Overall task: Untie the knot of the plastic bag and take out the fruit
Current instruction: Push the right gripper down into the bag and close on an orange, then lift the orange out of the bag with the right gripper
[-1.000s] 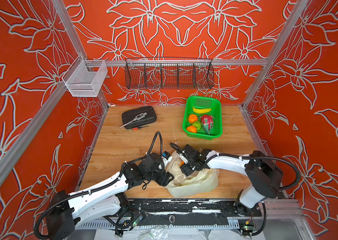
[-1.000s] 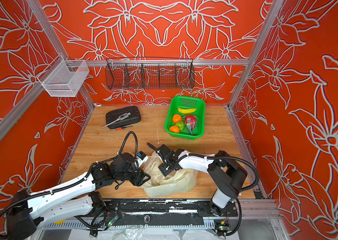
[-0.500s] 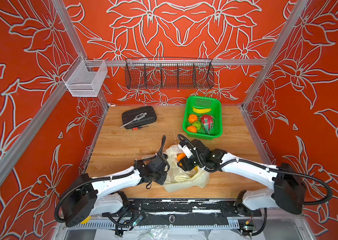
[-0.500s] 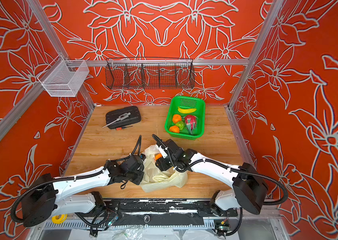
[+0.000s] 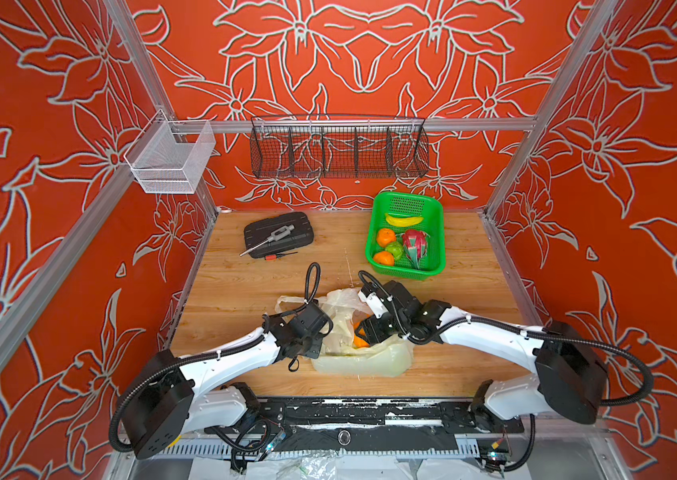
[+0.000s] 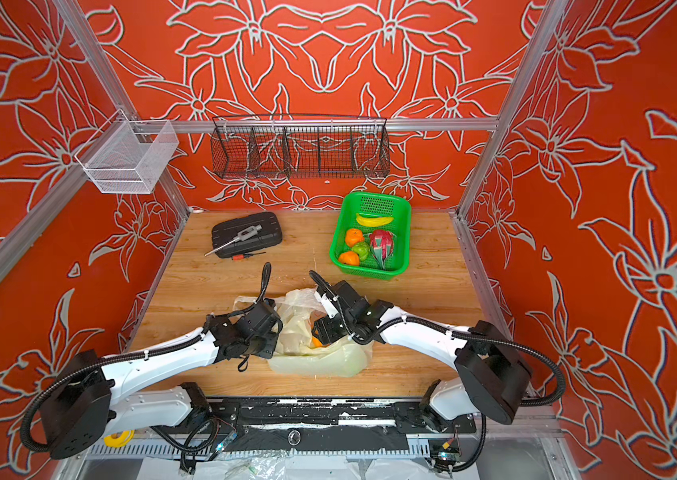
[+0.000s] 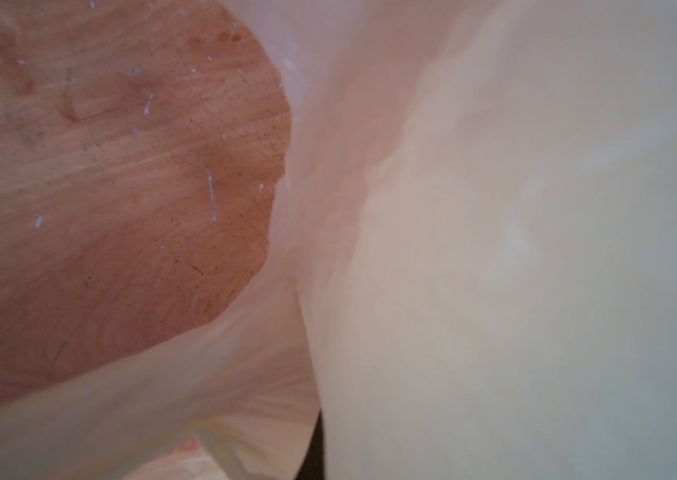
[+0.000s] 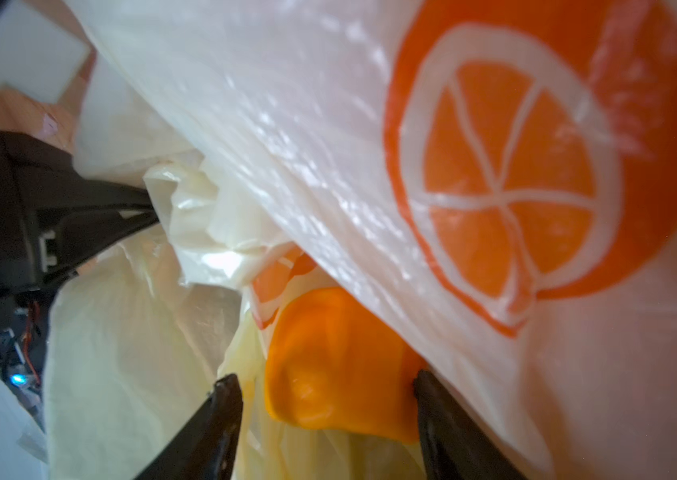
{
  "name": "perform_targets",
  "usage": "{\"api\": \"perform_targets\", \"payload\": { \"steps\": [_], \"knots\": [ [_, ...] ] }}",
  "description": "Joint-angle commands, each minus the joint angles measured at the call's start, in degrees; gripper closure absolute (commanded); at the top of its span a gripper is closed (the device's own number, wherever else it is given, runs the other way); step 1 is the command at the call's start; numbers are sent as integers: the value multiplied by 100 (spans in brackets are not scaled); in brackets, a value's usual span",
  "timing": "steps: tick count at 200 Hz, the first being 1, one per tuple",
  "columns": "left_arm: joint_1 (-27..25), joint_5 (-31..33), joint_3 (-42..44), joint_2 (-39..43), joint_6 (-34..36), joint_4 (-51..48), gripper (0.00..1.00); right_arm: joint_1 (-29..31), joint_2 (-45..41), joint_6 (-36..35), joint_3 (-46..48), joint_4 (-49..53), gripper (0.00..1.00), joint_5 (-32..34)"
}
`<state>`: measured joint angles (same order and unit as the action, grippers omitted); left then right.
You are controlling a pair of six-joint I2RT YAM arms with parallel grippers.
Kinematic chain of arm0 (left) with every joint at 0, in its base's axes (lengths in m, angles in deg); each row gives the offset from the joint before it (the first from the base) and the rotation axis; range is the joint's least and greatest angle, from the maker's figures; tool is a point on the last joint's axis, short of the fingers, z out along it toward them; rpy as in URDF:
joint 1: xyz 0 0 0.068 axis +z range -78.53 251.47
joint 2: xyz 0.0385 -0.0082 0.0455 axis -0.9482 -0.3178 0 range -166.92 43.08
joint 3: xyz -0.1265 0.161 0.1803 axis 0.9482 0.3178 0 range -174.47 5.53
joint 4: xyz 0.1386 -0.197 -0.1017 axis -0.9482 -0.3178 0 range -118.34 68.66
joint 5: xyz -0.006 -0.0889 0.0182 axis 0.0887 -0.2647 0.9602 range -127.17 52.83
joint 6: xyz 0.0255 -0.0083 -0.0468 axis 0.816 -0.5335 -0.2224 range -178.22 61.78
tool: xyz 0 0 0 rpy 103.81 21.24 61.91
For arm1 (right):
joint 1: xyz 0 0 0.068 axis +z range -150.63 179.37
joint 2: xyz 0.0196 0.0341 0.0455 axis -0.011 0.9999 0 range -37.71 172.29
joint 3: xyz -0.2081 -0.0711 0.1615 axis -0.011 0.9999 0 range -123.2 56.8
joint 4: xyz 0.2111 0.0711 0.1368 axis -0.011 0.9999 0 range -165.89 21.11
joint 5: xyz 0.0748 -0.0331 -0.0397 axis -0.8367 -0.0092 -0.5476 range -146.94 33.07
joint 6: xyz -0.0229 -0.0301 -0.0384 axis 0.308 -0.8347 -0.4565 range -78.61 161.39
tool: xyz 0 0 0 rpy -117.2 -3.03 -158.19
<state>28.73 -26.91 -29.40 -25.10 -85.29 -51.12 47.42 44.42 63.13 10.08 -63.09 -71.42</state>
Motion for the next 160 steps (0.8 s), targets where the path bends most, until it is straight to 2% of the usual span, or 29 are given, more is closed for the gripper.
{"api": "perform_targets", "payload": {
  "steps": [1,11,29,47,82,93,133,160],
  "knots": [
    [29,220,-75,199,-119,-200,100,-33,232,-5,2,-121,39,-116],
    [36,341,-45,226,-157,-265,100,-20,350,-11,-54,-68,33,-123],
    [57,582,-35,276,-266,-395,100,-7,522,-36,-27,-101,28,-149],
    [82,565,-6,338,-252,-353,100,6,651,-115,40,-116,21,-220],
    [90,578,-5,357,-242,-301,100,10,856,-271,117,-122,20,-129],
    [107,581,-18,341,-237,-300,100,9,1002,-302,55,-57,23,-45],
    [158,678,29,356,-318,-370,100,7,895,-198,113,-213,44,-125],
    [248,756,1,362,-389,-414,100,-2,491,-175,220,-179,49,-99]
  ]
}}
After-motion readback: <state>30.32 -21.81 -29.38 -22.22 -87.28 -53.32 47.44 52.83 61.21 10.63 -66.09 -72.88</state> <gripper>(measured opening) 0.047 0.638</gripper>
